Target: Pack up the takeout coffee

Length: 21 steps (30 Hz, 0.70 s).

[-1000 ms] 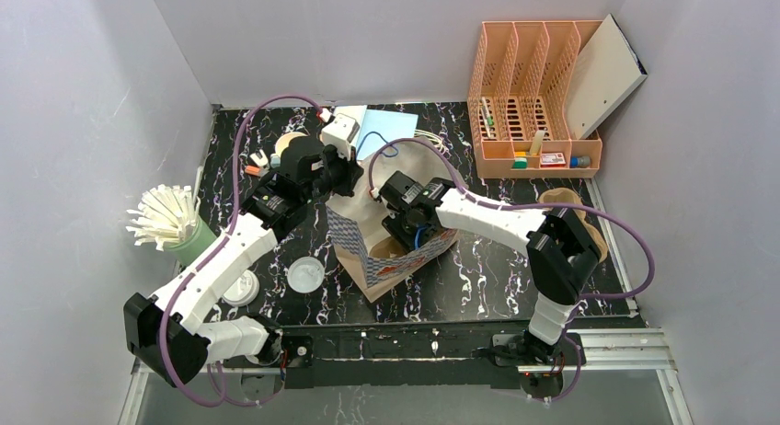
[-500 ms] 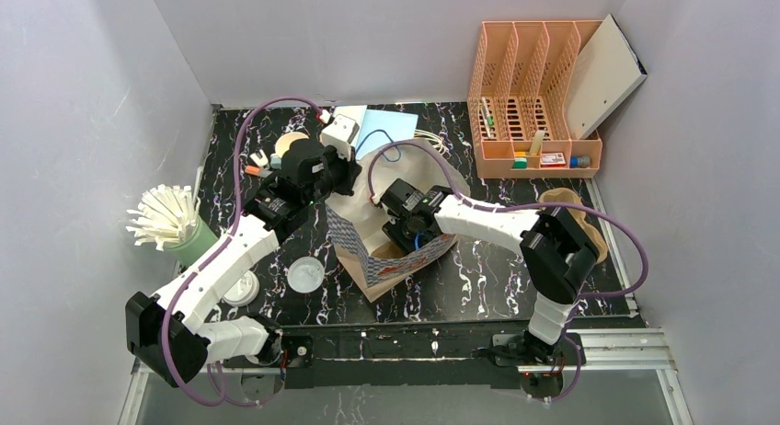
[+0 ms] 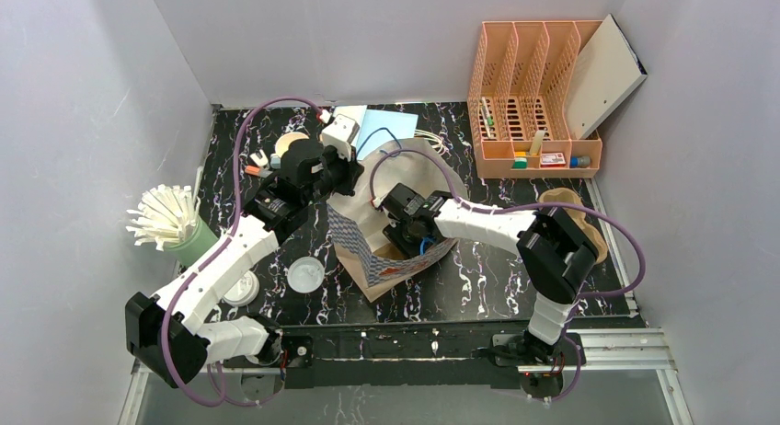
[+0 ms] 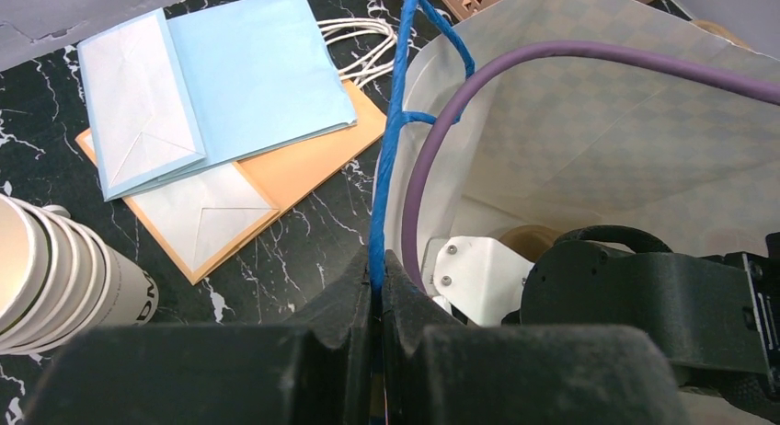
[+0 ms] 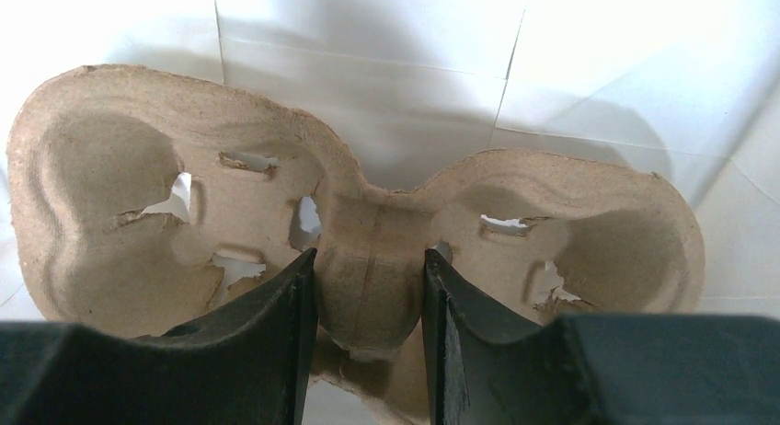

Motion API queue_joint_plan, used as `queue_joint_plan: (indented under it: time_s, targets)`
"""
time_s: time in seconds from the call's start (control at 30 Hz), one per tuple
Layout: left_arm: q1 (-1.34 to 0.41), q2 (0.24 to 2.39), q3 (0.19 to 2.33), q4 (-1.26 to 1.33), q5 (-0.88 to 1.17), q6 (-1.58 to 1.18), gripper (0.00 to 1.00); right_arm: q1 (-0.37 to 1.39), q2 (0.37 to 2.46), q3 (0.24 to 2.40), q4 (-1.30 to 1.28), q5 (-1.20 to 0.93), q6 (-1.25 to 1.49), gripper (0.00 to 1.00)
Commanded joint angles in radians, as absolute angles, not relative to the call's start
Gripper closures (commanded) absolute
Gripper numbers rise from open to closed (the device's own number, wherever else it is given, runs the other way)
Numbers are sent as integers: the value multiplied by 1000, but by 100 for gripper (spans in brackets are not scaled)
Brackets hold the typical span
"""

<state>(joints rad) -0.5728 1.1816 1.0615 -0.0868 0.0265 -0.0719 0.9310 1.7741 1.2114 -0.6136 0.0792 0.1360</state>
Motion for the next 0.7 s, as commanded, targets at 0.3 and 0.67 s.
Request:
queue_joint_plan:
  time_s: [0.3, 0.67]
  targets:
    - [-574, 1134, 1047, -38, 33, -83, 100, 934, 1840, 1123, -560, 103, 166, 58]
    - [-573, 1135, 1048, -43, 35, -82, 100, 934, 1824, 1157, -587, 105, 166, 49]
